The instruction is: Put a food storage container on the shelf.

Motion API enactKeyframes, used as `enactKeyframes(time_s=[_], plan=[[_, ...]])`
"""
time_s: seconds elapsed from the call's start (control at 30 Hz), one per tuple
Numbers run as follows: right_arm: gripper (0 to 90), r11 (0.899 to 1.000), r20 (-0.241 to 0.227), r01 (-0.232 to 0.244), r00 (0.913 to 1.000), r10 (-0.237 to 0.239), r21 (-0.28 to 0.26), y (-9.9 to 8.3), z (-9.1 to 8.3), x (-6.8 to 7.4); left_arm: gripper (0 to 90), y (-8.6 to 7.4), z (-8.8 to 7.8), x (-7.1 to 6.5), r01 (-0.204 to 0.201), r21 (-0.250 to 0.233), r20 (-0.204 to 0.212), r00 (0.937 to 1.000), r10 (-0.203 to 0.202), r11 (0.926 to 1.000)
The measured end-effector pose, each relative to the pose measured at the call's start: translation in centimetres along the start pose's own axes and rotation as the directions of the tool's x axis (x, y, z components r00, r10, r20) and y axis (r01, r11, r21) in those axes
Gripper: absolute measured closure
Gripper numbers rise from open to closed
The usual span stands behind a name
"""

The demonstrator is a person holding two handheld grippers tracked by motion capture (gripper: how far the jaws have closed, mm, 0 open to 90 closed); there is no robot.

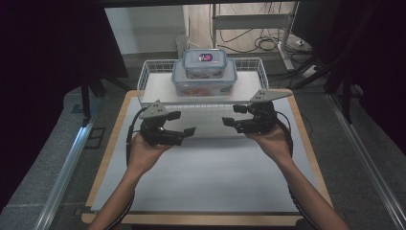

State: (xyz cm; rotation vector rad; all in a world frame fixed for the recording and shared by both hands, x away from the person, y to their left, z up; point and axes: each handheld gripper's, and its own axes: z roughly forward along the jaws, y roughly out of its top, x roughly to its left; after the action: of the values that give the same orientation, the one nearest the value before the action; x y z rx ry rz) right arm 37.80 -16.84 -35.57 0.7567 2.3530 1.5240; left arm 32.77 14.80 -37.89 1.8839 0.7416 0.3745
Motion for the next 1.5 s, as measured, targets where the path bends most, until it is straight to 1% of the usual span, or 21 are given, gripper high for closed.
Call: enactKeyframes(time_s=[0.17, 0.3, 0.4, 0.5, 0.6, 0.67, 0.73, 0.8, 0.97, 1.07, 1.23, 1.37, 1.5], plan=[[27.6, 1.0, 0.003, 0.015, 0.9999, -0.015, 0.014, -1.1, -0.5, 0.6, 14.0, -1.6, -0.2, -0.7, 0.004, 0.01, -0.009, 0.9999, -0.004, 0.9999], [23.3, 0.999, 0.005, 0.027, 0.9996, -0.027, 0.026, -2.1, -0.6, 1.0, 11.1, -2.7, -0.2, -1.1, 0.021, -0.001, -0.011, 0.9997, -0.021, 0.9998], [20.1, 0.999, 0.011, 0.038, 0.9992, -0.038, 0.035, -2.9, -0.5, 1.2, 9.7, -3.7, -0.2, -1.4, 0.025, -0.001, -0.018, 0.9995, -0.025, 0.9997], [17.8, 0.999, 0.016, 0.035, 0.9993, -0.035, 0.038, -3.8, -0.5, 1.3, 8.4, -4.7, -0.1, -1.6, 0.037, -0.003, -0.023, 0.999, -0.037, 0.9993], [15.8, 0.999, 0.017, 0.019, 0.9997, -0.02, 0.039, -4.8, -0.4, 1.3, 7.4, -5.5, -0.1, -1.8, 0.044, -0.005, -0.025, 0.9987, -0.044, 0.999], [14.1, 0.998, 0.024, 0.022, 0.9994, -0.023, 0.054, -5.2, -0.4, 1.4, 6.8, -5.9, 0.0, -2.0, 0.042, 0.004, -0.021, 0.9989, -0.042, 0.9991], [12.9, 0.998, 0.028, 0.026, 0.9992, -0.028, 0.056, -5.6, -0.4, 1.4, 6.1, -6.3, 0.1, -2.2, 0.037, 0.008, -0.03, 0.9989, -0.037, 0.9993], [11.3, 0.998, 0.029, 0.021, 0.9993, -0.023, 0.054, -6.0, -0.6, 1.5, 5.3, -6.7, 0.1, -2.4, 0.033, 0.015, -0.029, 0.9991, -0.033, 0.9993], [8.1, 0.998, 0.032, 0.017, 0.9993, -0.019, 0.058, -7.2, -0.9, 1.8, 4.4, -7.8, -0.1, -3.0, 0.027, 0.035, -0.048, 0.9986, -0.025, 0.999], [7.4, 0.998, 0.032, 0.014, 0.9993, -0.016, 0.062, -7.8, -1.0, 2.0, 4.3, -8.6, -0.4, -3.3, 0.032, 0.041, -0.054, 0.9981, -0.03, 0.9987], [6.9, 0.997, 0.024, 0.009, 0.9997, -0.011, 0.074, -9.2, -1.2, 2.5, 4.2, -10.1, -0.8, -3.5, 0.053, 0.046, -0.078, 0.9957, -0.049, 0.9975], [6.5, 0.997, 0.022, 0.008, 0.9997, -0.01, 0.08, -10.4, -1.5, 2.9, 4.0, -11.3, -1.0, -3.7, 0.044, 0.066, -0.099, 0.9943, -0.038, 0.9969], [5.8, 0.997, 0.028, 0.006, 0.9996, -0.009, 0.079, -11.4, -1.9, 3.2, 3.7, -12.2, -1.2, -3.8, 0.051, 0.072, -0.112, 0.9928, -0.043, 0.9961]])
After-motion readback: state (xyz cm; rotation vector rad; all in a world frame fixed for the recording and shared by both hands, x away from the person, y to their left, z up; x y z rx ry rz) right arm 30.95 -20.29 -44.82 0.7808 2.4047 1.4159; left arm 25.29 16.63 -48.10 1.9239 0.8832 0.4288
